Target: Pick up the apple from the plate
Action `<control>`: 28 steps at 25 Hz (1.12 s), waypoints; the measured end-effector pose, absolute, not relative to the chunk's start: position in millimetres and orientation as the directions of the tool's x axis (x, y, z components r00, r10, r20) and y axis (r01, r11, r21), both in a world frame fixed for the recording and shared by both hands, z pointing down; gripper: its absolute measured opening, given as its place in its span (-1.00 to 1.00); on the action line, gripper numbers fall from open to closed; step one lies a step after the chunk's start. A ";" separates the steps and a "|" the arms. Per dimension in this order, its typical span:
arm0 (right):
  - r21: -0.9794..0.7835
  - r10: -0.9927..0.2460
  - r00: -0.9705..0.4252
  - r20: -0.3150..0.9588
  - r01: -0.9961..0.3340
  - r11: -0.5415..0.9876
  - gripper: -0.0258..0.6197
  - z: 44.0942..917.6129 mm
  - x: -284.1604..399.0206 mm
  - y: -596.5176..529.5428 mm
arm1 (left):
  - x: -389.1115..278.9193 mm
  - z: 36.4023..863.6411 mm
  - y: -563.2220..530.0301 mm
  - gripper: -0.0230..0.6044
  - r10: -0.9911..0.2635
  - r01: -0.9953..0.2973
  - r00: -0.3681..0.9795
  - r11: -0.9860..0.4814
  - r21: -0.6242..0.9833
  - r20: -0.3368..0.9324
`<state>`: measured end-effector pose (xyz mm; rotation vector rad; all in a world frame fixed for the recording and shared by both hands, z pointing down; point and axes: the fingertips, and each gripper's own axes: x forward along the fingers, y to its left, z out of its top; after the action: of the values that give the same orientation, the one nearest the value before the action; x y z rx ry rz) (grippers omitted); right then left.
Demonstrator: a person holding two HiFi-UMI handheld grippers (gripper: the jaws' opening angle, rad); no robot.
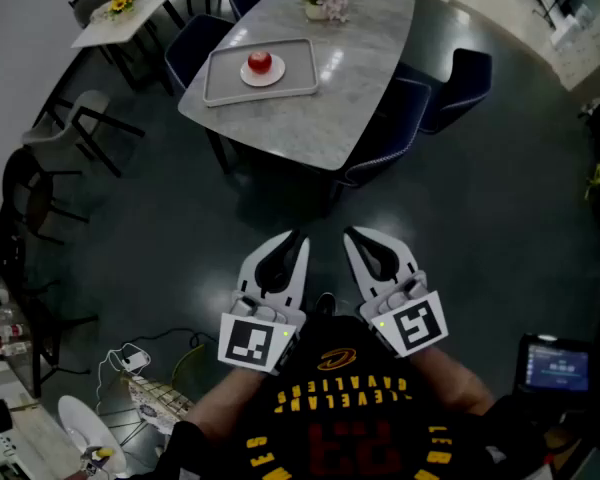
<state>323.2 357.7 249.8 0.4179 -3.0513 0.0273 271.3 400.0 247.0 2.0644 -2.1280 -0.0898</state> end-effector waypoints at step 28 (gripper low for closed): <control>-0.016 -0.324 -0.937 0.130 -0.329 0.944 -0.90 266.7 156.3 281.6 | 101.9 266.4 329.5 -0.79 -0.991 -0.968 -0.003 0.035 0.247 0.131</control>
<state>156.3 281.6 266.7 0.5013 -2.9728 0.0570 101.9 329.5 266.4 2.0090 -2.0483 -0.1242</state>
